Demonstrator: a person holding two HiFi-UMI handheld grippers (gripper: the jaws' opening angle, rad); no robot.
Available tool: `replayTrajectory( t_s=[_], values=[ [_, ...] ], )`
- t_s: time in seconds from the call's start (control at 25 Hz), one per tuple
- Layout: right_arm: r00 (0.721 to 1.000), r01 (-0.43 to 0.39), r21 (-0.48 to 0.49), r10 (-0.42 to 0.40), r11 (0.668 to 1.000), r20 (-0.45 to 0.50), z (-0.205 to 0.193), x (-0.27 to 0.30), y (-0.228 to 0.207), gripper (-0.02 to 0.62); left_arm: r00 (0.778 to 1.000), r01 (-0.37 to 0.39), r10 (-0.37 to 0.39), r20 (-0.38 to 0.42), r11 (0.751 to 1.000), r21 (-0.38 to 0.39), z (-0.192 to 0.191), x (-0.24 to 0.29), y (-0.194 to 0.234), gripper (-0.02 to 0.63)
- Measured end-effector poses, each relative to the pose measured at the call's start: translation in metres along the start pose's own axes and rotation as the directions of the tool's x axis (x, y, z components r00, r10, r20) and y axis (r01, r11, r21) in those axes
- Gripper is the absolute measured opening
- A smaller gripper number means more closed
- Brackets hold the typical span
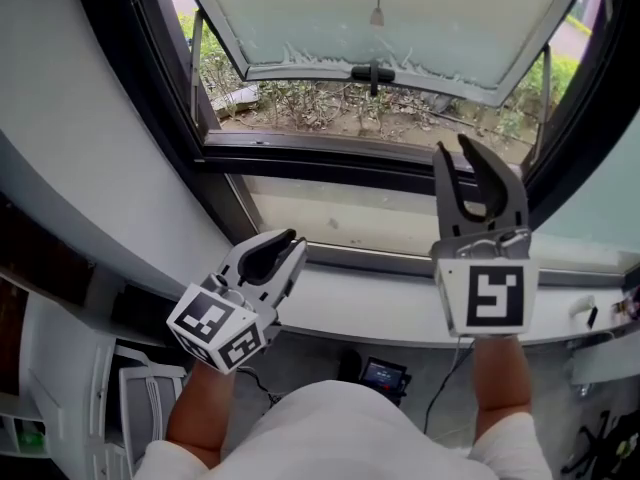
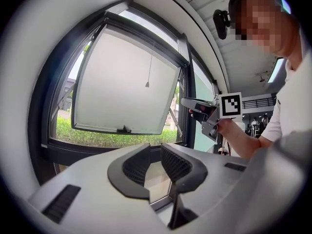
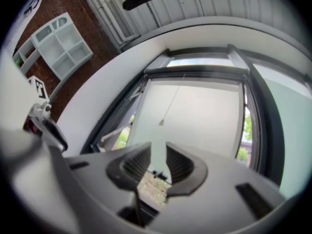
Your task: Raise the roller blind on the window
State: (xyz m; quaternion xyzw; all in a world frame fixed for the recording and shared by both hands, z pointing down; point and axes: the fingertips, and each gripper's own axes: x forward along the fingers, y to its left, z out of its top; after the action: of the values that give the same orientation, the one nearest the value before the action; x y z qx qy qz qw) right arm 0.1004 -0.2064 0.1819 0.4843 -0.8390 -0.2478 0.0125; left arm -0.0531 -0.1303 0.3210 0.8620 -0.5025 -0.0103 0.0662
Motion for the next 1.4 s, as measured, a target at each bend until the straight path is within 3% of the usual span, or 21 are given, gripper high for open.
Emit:
replayTrajectory(
  t_s=[0.44,0.84,1.4],
  values=[
    [0.991,0.022,0.007,-0.020,1.000,-0.136,-0.010,-0.053,0.058,0.103,0.997,0.073,-0.074,-0.014,0.996,-0.046,-0.019,-0.056,-0.009,0.083],
    [0.975,0.043,0.010,-0.040,0.999,-0.219,-0.023,-0.083,0.085,0.103,0.993,0.116,-0.117,-0.006,0.991,-0.062,-0.023,-0.082,-0.015,0.083],
    [0.936,0.068,0.108,-0.026,0.992,-0.351,-0.053,-0.133,0.138,0.101,0.986,0.160,-0.163,-0.025,0.982,-0.099,-0.042,-0.126,-0.025,0.083]
  ],
)
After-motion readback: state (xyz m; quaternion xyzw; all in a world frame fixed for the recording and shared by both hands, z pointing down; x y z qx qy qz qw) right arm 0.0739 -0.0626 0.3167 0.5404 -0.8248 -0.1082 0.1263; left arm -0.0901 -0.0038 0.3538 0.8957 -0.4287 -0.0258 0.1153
